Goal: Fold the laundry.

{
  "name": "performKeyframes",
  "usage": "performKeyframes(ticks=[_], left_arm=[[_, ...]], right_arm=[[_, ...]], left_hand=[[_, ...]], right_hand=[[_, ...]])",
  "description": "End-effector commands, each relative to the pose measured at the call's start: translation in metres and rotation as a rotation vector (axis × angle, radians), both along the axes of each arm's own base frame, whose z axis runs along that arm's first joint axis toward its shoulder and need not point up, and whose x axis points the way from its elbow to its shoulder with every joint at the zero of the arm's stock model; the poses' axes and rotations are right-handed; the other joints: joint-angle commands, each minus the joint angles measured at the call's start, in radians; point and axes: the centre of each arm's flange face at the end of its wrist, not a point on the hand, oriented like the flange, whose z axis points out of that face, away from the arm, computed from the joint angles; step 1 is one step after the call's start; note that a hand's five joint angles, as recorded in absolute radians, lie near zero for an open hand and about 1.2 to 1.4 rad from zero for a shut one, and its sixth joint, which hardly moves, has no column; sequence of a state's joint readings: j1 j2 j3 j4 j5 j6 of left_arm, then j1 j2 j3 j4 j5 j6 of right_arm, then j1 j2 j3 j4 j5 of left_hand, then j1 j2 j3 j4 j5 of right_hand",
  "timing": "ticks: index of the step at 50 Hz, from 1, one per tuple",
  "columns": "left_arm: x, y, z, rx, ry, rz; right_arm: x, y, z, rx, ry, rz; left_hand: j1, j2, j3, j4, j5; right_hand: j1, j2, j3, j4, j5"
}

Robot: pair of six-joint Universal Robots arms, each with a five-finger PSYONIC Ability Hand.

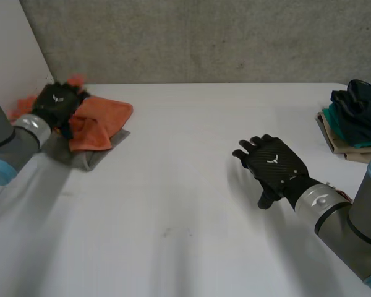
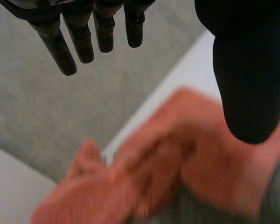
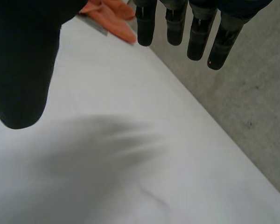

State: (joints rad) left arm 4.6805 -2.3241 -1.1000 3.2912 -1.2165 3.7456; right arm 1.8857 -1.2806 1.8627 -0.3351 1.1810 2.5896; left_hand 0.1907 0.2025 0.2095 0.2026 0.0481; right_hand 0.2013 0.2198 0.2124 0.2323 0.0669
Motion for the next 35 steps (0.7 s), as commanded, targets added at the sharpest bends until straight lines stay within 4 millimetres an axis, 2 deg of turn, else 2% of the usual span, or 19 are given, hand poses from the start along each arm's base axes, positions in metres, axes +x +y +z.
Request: performKeyframes(ticks=[1, 7, 10, 11, 12, 16, 19, 25, 30, 31, 34, 35], left_arm=[[0.008, -0.012, -0.048, 0.063, -0.083, -0.005], [0.008, -0.017, -0.058, 0.061, -0.082, -0.006], [0.007, -0.018, -0.063, 0.067, -0.081, -0.011], [0.006, -0.017, -0.064, 0.070, -0.081, -0.012], [0.004, -0.017, -0.065, 0.069, -0.083, -0.019], [0.002, -0.017, -0.061, 0.058, -0.080, -0.019], [-0.001, -0.019, -0.054, 0.025, -0.080, -0.019], [-0.027, -0.008, -0.014, -0.085, -0.078, -0.041], [-0.060, 0.024, 0.031, -0.146, -0.042, -0.076], [-0.076, 0.043, 0.049, -0.160, -0.002, -0.109], [-0.104, 0.078, 0.066, -0.141, 0.083, -0.182], [-0.125, 0.107, 0.074, -0.106, 0.156, -0.246]], right_arm=[[-0.002, 0.001, -0.003, 0.004, 0.004, -0.009], [-0.003, 0.003, -0.006, 0.014, 0.008, -0.012], [-0.003, 0.003, -0.007, 0.019, 0.010, -0.012], [-0.003, 0.003, -0.010, 0.026, 0.012, -0.012], [-0.003, 0.003, -0.011, 0.030, 0.014, -0.012], [-0.004, 0.003, -0.012, 0.035, 0.015, -0.014], [-0.004, 0.003, -0.012, 0.033, 0.015, -0.015], [-0.005, 0.002, -0.012, 0.033, 0.019, -0.031], [-0.020, -0.014, -0.007, 0.011, 0.022, -0.128], [-0.023, -0.017, -0.006, 0.008, 0.021, -0.147], [-0.033, -0.028, 0.002, -0.017, 0.015, -0.220], [-0.035, -0.031, 0.005, -0.028, 0.014, -0.239]], left_hand=[[0.081, 0.069, 0.062, 0.069, 0.049], [0.252, 0.240, 0.233, 0.240, 0.220], [0.442, 0.430, 0.423, 0.430, 0.410], [0.518, 0.506, 0.499, 0.506, 0.486], [0.743, 0.731, 0.724, 0.731, 0.711], [1.204, 1.193, 1.186, 1.192, 1.172], [1.206, 1.194, 1.187, 1.194, 1.174], [1.206, 1.194, 1.187, 1.194, 1.174], [1.206, 1.194, 1.187, 1.194, 1.174], [1.206, 1.194, 1.187, 1.194, 1.174], [1.206, 1.194, 1.187, 1.194, 1.174], [1.206, 1.194, 1.187, 1.194, 1.174]], right_hand=[[-0.027, -0.045, -0.038, -0.058, -0.067], [-0.027, -0.045, -0.038, -0.058, -0.067], [-0.027, -0.045, -0.038, -0.058, -0.067], [-0.027, -0.045, -0.038, -0.058, -0.067], [-0.027, -0.045, -0.038, -0.058, -0.067], [-0.027, -0.045, -0.038, -0.058, -0.067], [-0.027, -0.045, -0.038, -0.058, -0.067], [-0.027, -0.045, -0.038, -0.058, -0.067], [-0.027, -0.045, -0.038, -0.058, -0.067], [-0.027, -0.045, -0.038, -0.058, -0.067], [-0.027, -0.045, -0.038, -0.058, -0.067], [-0.027, -0.045, -0.038, -0.058, -0.067]])
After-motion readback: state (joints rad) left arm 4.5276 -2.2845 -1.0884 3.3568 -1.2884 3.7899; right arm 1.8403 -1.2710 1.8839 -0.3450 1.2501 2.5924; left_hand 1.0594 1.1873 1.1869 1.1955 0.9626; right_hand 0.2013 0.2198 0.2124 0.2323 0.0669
